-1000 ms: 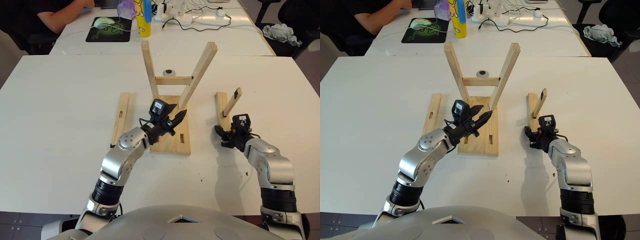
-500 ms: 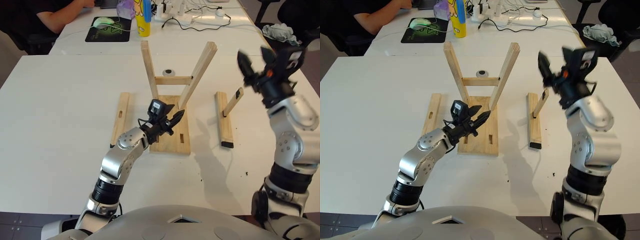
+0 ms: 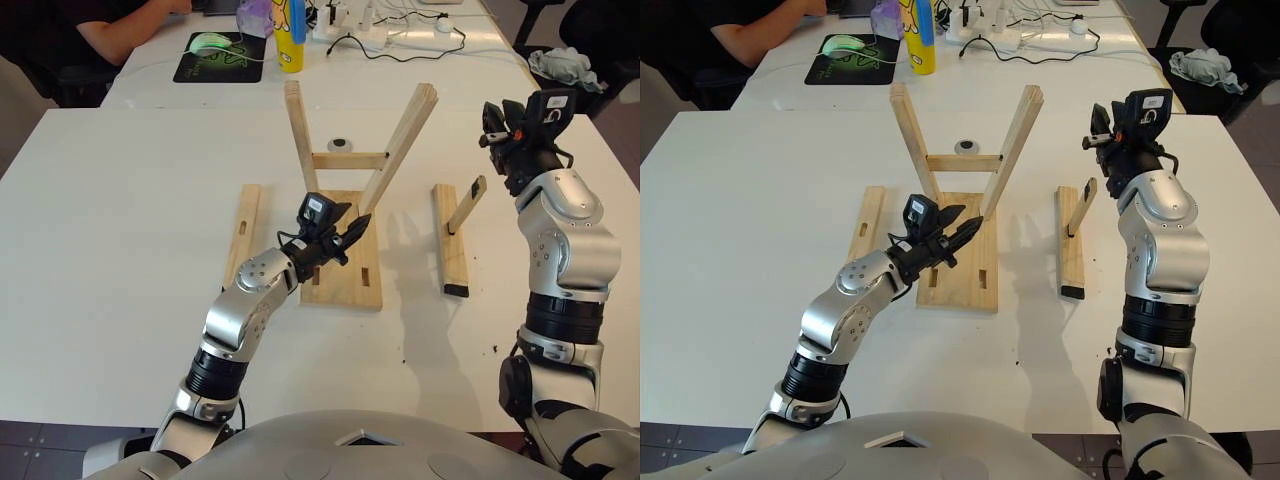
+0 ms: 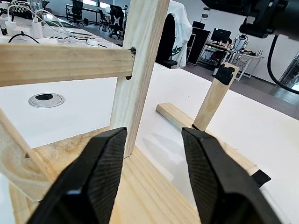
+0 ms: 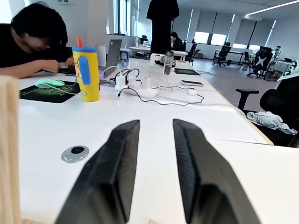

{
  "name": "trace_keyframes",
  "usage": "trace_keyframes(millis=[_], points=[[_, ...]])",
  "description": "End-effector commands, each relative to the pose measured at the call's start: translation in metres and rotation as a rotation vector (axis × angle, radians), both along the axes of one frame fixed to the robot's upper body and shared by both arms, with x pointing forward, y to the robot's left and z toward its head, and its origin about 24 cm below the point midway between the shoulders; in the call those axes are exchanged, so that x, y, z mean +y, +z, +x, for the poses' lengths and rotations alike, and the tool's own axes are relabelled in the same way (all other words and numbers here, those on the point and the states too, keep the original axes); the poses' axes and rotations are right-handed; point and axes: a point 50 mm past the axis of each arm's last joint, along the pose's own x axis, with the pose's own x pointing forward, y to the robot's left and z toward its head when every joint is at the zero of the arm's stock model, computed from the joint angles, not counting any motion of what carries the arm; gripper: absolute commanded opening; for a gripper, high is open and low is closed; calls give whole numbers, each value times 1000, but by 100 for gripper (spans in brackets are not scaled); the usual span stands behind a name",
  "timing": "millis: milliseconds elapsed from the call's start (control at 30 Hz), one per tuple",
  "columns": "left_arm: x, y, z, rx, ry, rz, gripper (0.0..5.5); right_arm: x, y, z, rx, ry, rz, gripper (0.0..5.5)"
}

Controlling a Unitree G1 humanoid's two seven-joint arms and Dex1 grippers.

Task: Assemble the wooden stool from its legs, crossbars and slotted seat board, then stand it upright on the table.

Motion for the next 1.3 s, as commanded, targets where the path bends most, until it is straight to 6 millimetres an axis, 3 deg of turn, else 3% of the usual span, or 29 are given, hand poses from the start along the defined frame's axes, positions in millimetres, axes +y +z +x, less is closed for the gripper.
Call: trace_keyframes(millis=[33, 167, 367, 433, 500, 600, 667, 833, 1300], points=[[-1, -1, -1, 4, -4, 4, 217, 8, -3, 0, 15, 36, 21, 50], [-2, -1, -1, 6, -4, 2, 217, 15, 14, 3, -56, 62, 32, 1], [-1, 0, 0, 2, 3, 2, 217, 16, 50, 0, -268, 39, -52, 1], [-1, 0, -1, 3, 2, 4, 217, 17, 38, 1, -215, 42, -48, 1], [-1, 0, -1, 4, 2, 4, 217, 13, -1, 0, -22, 16, -30, 1], [-3, 0, -1, 4, -5, 2, 217, -1, -73, -23, 358, -59, 42, 1], [-4, 1, -2, 5, -10, 0, 217, -5, -97, -37, 507, -83, 61, 1], [-6, 0, -3, 6, -10, -2, 217, 0, -77, -24, 427, -38, 61, 1], [-4, -1, -3, 7, 3, -3, 217, 8, -63, -11, 350, 6, 34, 1]])
